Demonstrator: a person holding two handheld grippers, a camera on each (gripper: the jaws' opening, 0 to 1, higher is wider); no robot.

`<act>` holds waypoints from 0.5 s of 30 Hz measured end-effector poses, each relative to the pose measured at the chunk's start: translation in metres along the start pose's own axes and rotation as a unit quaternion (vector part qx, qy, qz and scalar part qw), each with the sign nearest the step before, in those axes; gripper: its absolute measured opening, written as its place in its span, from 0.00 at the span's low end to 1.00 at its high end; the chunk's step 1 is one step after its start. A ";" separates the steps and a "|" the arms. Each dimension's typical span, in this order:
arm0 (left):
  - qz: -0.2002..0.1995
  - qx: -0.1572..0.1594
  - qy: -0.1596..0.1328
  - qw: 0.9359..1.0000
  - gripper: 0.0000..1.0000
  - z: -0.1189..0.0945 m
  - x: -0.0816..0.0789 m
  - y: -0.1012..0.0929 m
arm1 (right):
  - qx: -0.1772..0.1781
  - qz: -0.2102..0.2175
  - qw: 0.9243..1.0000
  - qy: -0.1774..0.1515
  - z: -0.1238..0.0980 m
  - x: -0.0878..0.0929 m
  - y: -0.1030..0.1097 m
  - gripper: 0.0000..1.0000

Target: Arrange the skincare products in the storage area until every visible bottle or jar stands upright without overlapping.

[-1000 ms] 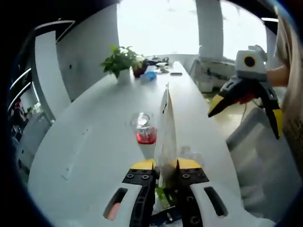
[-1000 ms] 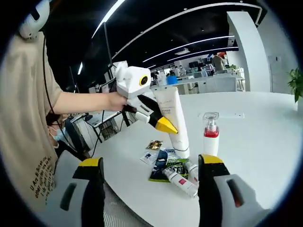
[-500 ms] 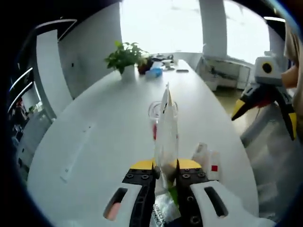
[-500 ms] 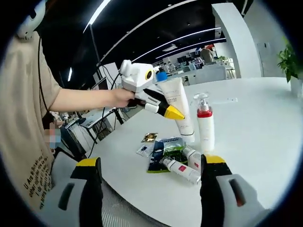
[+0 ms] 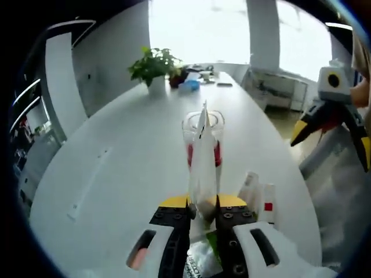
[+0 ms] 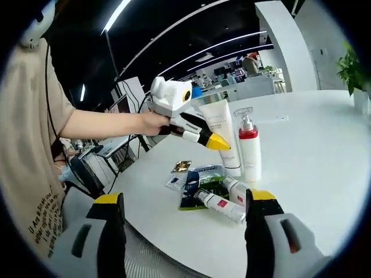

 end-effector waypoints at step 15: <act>-0.017 -0.001 -0.004 1.000 0.14 0.004 0.001 -0.002 | 0.001 -0.001 1.000 0.002 0.000 0.001 0.000 0.86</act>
Point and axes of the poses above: the point that each gripper's makers call its tool centre point, and the gripper's own axes: z roughly forward along the fingers, y roughly to its left, x roughly out of its underside, the point moved 6 cm from there along -z, roughly backward along the fingers, and after that the axes turned 4 degrees about x, right-handed, at the moved point
